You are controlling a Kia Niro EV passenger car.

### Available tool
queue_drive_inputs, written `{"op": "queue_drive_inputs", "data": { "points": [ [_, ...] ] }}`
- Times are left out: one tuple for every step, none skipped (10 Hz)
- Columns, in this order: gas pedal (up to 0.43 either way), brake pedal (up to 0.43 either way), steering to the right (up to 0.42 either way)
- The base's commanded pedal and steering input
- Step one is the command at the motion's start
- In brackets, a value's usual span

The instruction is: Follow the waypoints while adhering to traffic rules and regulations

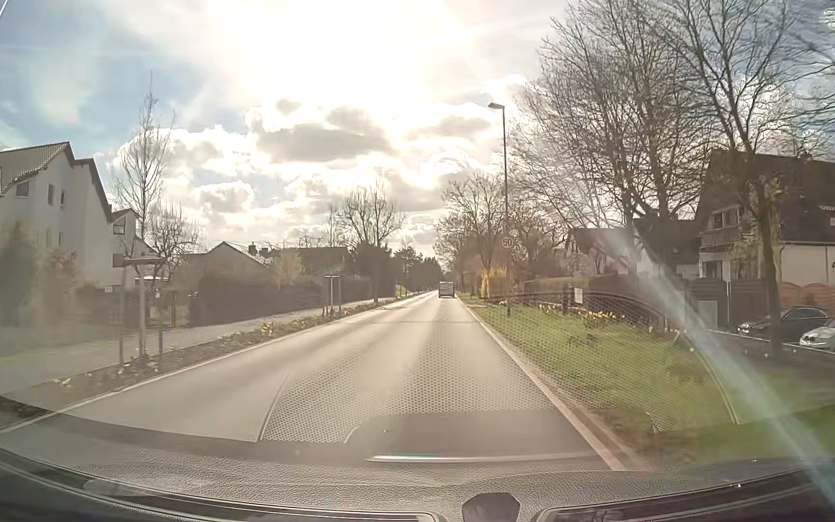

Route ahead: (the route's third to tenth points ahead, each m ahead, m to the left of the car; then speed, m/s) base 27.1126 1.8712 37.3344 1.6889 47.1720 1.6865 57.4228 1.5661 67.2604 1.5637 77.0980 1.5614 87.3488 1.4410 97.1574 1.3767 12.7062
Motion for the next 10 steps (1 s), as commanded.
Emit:
{"op": "queue_drive_inputs", "data": {
  "points": [
    [0.028, 0.000, 0.000],
    [0.047, 0.000, 0.000],
    [0.047, 0.000, 0.000],
    [0.047, 0.000, 0.000],
    [0.047, 0.000, -0.001],
    [0.047, 0.000, -0.001],
    [0.047, 0.000, -0.001],
    [0.047, 0.000, -0.001],
    [0.047, 0.000, -0.001],
    [0.047, 0.000, -0.001]
  ]
}}
